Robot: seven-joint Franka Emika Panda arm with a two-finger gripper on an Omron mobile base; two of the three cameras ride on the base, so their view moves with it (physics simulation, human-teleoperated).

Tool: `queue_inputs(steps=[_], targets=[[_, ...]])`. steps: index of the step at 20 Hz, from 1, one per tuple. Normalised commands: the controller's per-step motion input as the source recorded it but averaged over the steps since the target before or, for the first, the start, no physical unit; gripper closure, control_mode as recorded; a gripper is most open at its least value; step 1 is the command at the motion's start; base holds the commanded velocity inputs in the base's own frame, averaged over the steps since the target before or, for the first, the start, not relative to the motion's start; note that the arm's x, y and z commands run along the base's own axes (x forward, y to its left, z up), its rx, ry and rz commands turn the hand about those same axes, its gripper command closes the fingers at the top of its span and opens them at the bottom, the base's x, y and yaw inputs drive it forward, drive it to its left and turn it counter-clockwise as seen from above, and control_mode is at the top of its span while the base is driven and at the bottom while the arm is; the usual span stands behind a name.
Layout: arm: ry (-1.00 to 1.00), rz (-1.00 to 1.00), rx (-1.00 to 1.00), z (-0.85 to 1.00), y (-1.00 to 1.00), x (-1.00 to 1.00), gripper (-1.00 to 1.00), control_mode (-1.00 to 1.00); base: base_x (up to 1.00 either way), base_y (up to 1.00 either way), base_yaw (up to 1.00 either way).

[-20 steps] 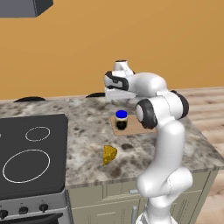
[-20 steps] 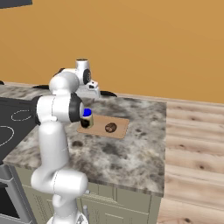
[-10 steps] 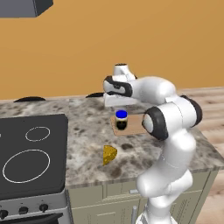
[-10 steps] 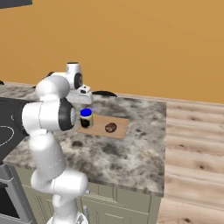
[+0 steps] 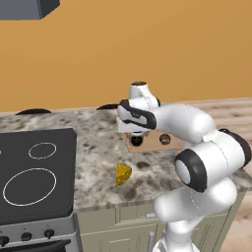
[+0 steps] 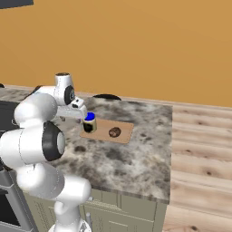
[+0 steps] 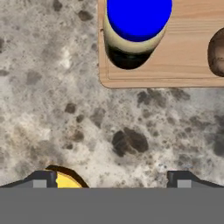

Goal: Retrieve the reheated potato from the microwave, then place the potato, cheese, and condiment on the cutting board.

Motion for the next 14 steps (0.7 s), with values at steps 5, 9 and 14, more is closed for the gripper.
queue_inputs(steps=[5,9,14], targets=[[0.0,-0.13,0.04,-0.05,0.28,-0.74,-1.0,-1.0,0.0,0.0,0.0],[-0.02,-0.17,0.04,-0.09,0.37,-0.65,-1.0,-1.0,0.0,0.0,0.0],[-0.01,-0.2,0.08,-0.09,0.4,-0.43,-1.0,-1.0,0.0,0.0,0.0]])
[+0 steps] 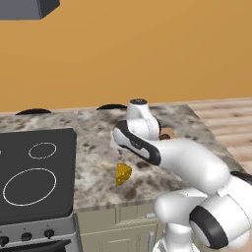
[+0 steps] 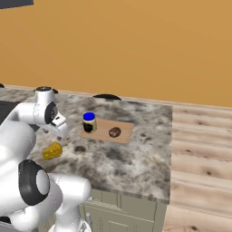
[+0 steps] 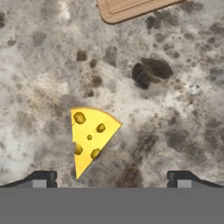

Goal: Retrieve the reheated potato from the microwave, then place the potato, cheese, and condiment on the cutting board.

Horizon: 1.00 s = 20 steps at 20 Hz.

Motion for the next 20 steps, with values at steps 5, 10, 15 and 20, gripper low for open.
queue_inputs(steps=[5,10,15,20], targets=[[-0.06,-0.18,0.01,-0.2,0.34,-0.19,-1.0,-1.0,0.0,0.0,0.0],[-0.11,-0.12,0.0,-0.29,0.13,0.02,-1.0,-1.0,0.0,0.0,0.0],[-0.01,-0.08,0.0,-0.18,0.02,0.19,-1.0,-1.0,0.0,0.0,0.0],[0.01,-0.04,0.03,-0.18,0.0,0.02,-1.0,-1.0,0.0,0.0,0.0]])
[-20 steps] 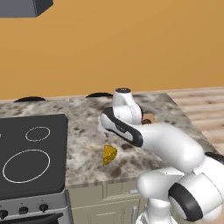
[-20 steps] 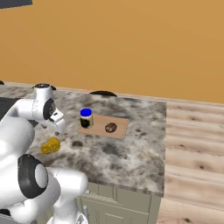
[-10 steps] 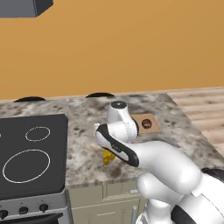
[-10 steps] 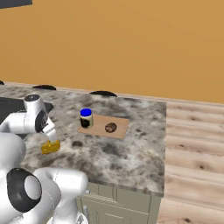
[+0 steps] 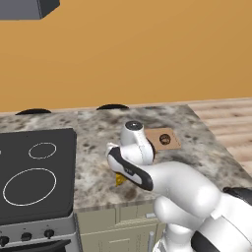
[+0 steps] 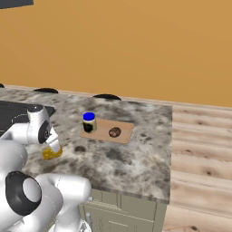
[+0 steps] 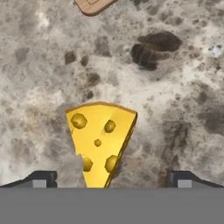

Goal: Retrieve the reheated potato from the microwave, then place the potato, cheese, and condiment on the cutting board.

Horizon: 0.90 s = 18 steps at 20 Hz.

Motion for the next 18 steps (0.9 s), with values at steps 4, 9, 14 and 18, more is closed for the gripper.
queue_inputs(steps=[4,9,14,18], targets=[[0.0,-0.03,0.0,-0.24,0.1,0.01,-1.0,-1.0,0.0,0.0,0.0],[0.0,0.0,0.0,-0.24,0.09,0.1,-1.0,-1.0,0.0,0.0,0.0],[0.0,-0.01,0.0,-0.22,0.09,0.13,-1.0,-1.0,0.0,0.0,0.0],[0.0,-0.01,0.0,-0.25,0.07,0.06,-1.0,-1.0,0.0,0.0,0.0]])
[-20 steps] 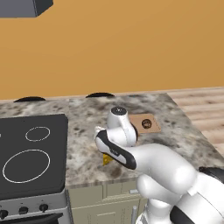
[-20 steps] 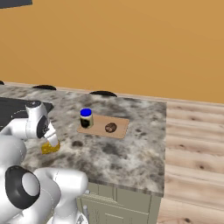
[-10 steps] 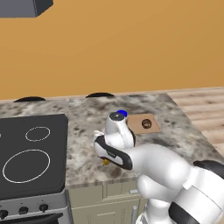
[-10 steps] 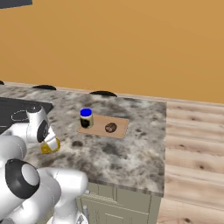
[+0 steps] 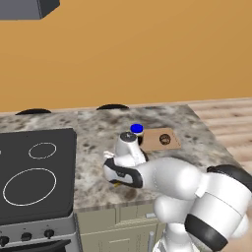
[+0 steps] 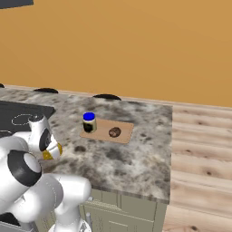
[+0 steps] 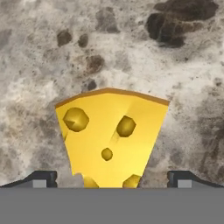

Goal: Retrieve the reheated potato from the microwave, then place the potato, cheese, and condiment on the cutting board.

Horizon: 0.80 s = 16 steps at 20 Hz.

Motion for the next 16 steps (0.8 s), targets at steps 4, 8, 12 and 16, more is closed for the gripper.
queue_inputs(steps=[4,8,12,16], targets=[[0.0,0.0,0.0,-0.25,0.03,0.13,-1.0,-1.0,0.0,0.0,0.0],[0.01,0.0,0.0,-0.26,0.05,0.14,1.0,-1.0,0.0,0.0,0.0],[0.01,0.0,-0.01,-0.12,0.04,0.06,1.0,-1.0,0.0,0.0,0.0],[0.01,0.02,0.0,0.03,-0.02,-0.01,1.0,-1.0,0.0,0.0,0.0]])
